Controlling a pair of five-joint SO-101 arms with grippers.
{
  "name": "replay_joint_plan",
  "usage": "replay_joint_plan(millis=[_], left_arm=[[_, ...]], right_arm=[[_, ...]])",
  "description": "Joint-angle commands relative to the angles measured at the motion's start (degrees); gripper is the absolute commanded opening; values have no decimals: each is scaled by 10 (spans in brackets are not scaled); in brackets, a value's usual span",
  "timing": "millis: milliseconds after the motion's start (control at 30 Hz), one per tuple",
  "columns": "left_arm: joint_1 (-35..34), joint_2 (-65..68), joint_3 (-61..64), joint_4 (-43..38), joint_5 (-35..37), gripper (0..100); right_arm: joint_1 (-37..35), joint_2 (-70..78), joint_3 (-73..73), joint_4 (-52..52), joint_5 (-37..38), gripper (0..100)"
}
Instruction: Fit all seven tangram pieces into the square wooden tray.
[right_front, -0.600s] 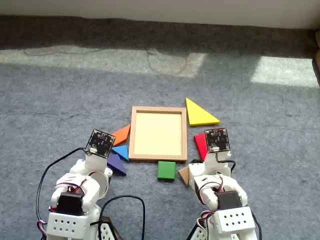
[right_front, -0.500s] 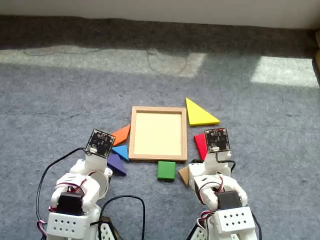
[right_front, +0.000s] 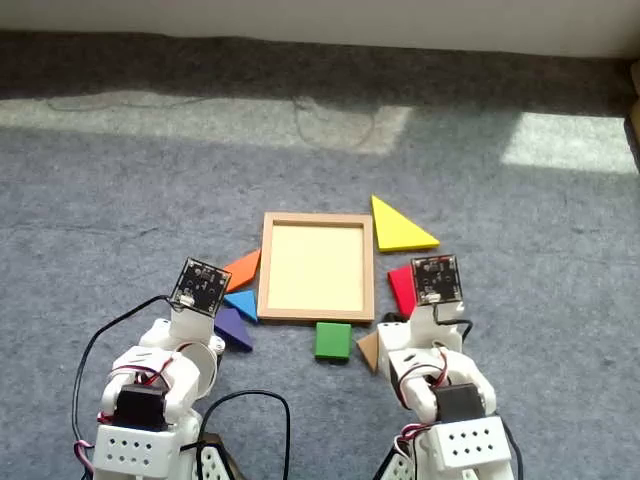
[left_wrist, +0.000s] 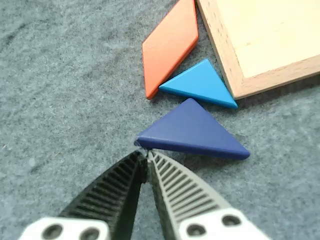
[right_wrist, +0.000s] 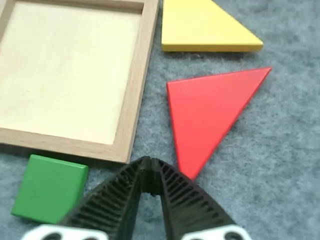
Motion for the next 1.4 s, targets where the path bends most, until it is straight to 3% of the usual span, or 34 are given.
replay_joint_plan(millis=[0, 1033, 1100, 1267, 1367], left_arm=[[-5, -17, 11, 1, 4, 7], [-7, -20, -26, 0, 4, 7], [-21, -20, -38, 0, 4, 7], [-109, -20, -73, -4, 4, 7], [-159, -20, -97, -4, 4, 7]], right_arm=[[0, -24, 77, -10, -3, 5], [17, -29, 75, -12, -2, 5], [24, -29, 49, -15, 26, 5], [64, -29, -29, -14, 186, 5], [106, -29, -53, -14, 231, 5]])
